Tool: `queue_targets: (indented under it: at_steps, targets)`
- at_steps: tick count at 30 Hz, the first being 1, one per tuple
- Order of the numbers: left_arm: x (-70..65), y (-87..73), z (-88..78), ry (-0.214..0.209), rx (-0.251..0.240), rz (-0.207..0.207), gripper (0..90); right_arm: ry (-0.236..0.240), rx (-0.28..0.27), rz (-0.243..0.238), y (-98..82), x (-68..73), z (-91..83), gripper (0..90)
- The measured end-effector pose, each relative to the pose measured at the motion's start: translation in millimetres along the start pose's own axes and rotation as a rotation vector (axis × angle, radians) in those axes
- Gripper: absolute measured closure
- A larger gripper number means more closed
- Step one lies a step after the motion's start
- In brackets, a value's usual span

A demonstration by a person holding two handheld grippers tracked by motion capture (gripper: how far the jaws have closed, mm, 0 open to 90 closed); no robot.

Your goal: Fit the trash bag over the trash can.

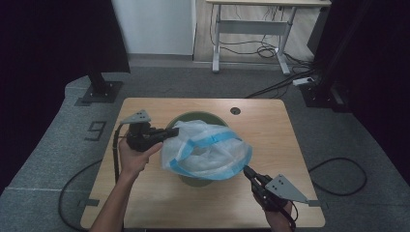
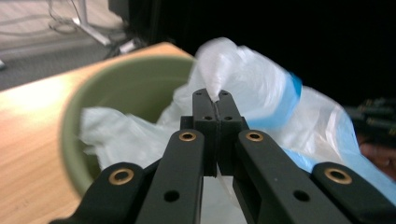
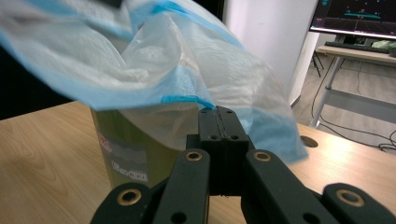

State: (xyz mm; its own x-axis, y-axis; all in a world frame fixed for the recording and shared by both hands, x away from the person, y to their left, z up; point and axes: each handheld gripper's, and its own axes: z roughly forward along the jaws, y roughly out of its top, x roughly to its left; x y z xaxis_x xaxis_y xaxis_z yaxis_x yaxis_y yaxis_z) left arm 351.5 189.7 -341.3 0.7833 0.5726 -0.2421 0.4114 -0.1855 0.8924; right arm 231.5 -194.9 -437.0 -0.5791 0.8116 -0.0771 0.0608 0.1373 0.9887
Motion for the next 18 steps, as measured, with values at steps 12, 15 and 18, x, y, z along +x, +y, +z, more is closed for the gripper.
queue_targets:
  at_steps: [12,15,18]
  targets:
    - [5.7,-45.4,-42.0,0.003,-0.103,-0.012,90.0,0.031,0.032,0.003,-19.1,11.0,-6.7,88.7]
    - [8.0,-58.0,-44.2,0.032,-0.104,0.004,90.0,0.045,0.061,0.018,-27.3,11.9,-3.5,88.7]
    - [12.9,-69.6,-42.7,0.037,-0.105,0.004,90.0,0.057,0.087,0.042,-35.7,9.9,0.4,88.7]
